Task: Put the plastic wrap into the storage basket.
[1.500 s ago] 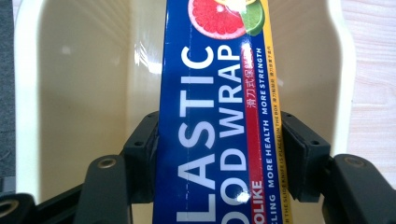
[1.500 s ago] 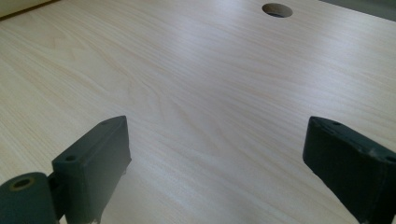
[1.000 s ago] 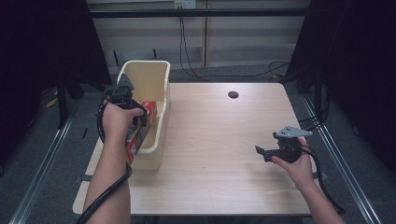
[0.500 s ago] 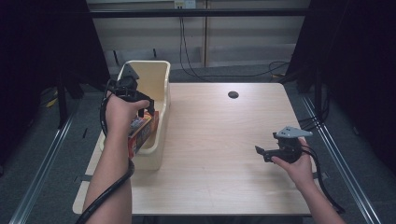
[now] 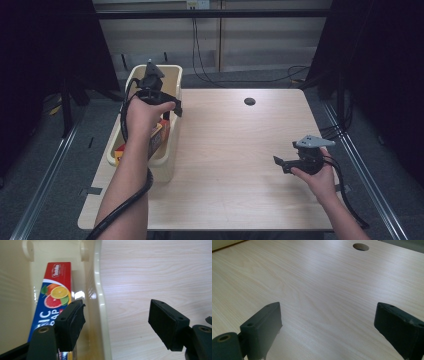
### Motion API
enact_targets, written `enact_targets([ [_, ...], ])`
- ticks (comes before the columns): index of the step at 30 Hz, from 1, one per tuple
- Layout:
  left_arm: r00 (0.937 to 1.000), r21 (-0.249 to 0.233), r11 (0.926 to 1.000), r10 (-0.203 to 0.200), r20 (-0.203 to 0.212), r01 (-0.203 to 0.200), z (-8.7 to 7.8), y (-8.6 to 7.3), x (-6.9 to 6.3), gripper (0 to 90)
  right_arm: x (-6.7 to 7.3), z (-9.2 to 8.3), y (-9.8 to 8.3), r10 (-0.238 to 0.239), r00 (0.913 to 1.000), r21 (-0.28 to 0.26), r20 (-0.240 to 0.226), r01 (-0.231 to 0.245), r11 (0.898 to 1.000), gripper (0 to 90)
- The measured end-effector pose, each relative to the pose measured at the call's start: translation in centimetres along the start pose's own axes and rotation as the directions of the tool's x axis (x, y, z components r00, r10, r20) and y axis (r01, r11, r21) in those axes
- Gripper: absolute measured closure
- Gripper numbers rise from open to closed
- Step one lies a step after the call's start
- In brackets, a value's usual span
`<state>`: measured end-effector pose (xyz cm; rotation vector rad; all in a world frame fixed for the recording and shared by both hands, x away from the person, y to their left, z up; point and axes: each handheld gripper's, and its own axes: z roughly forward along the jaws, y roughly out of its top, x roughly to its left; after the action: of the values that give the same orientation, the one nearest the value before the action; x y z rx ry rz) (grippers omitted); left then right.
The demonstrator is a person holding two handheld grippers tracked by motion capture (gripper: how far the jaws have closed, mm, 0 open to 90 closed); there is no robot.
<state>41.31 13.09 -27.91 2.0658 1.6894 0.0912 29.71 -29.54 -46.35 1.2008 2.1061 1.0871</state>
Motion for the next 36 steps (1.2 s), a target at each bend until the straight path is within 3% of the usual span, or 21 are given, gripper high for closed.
enact_targets([
  [12,0.9968,-0.019,0.9972,0.073,0.034,-0.072,0.8,0.3,-3.0,27.7,0.1,0.2,0.1,-0.010,0.9999,-0.006,-0.004,0.010,1.000,7.3],
  [17,0.9953,-0.017,0.9964,0.084,0.048,-0.083,1.4,0.3,-3.8,27.5,0.1,0.3,0.1,-0.008,0.9999,0.003,-0.007,0.008,1.000,7.3],
  [29,0.9854,-0.011,0.9895,0.144,0.090,-0.144,3.5,0.4,-6.7,24.8,0.1,0.2,0.0,-0.012,0.9999,0.006,-0.010,0.012,1.000,7.2],
  [36,0.9796,-0.004,0.9867,0.162,0.119,-0.163,4.9,0.1,-7.4,24.7,0.2,0.3,-0.1,-0.019,0.9998,0.006,-0.002,0.019,1.000,7.2],
])
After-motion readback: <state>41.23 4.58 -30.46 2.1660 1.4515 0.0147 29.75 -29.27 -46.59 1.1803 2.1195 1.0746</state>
